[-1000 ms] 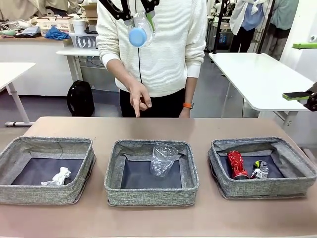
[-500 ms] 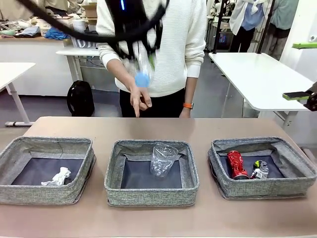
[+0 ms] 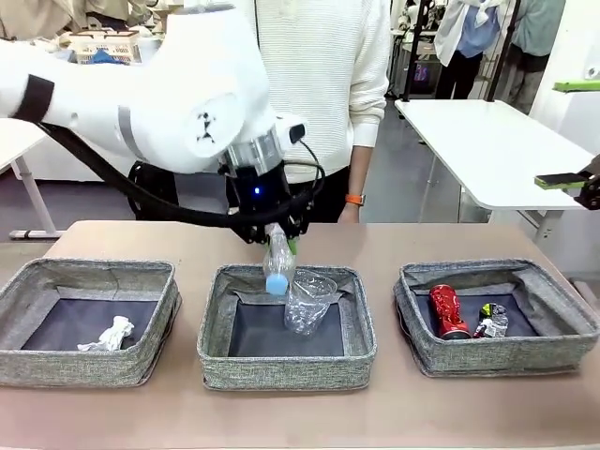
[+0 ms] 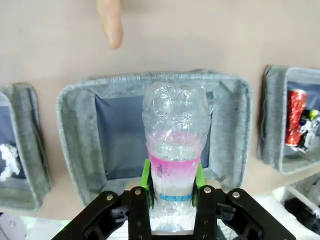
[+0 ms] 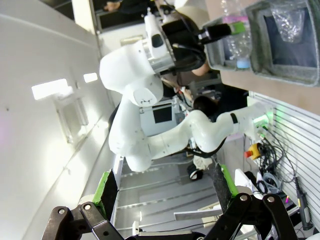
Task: Sort the waste into the appropriate baskets.
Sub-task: Place the picked waste into the Fabric basket indicated by the person.
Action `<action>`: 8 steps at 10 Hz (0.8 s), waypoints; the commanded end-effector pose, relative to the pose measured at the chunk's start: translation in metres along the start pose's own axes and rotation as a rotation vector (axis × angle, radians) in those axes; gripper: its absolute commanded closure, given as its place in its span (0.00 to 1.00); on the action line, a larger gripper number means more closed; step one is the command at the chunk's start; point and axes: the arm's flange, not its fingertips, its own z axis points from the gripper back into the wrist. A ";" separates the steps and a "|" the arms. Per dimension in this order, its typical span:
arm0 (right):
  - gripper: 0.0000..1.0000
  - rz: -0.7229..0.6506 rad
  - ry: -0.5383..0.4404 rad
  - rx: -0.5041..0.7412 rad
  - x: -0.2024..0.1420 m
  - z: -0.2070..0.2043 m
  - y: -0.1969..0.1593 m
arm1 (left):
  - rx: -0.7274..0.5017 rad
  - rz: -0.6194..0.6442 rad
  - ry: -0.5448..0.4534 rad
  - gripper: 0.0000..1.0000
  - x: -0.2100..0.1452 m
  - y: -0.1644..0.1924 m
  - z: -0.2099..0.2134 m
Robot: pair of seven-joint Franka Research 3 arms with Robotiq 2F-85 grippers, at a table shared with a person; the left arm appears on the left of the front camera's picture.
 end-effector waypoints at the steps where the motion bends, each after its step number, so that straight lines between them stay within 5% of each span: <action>1: 0.00 0.014 0.003 0.021 0.000 -0.001 0.005 | 0.026 0.016 -0.009 0.65 -0.003 -0.007 0.010; 5: 0.00 0.014 0.003 0.021 0.000 -0.001 0.005 | 0.038 0.017 0.014 0.65 -0.002 -0.007 0.009; 6: 0.00 0.014 0.003 0.021 0.000 -0.001 0.005 | 0.033 0.005 0.023 0.08 -0.001 -0.006 0.009; 8: 0.00 0.014 0.003 0.021 0.000 -0.001 0.005 | 0.033 0.012 0.020 0.00 0.000 -0.005 0.009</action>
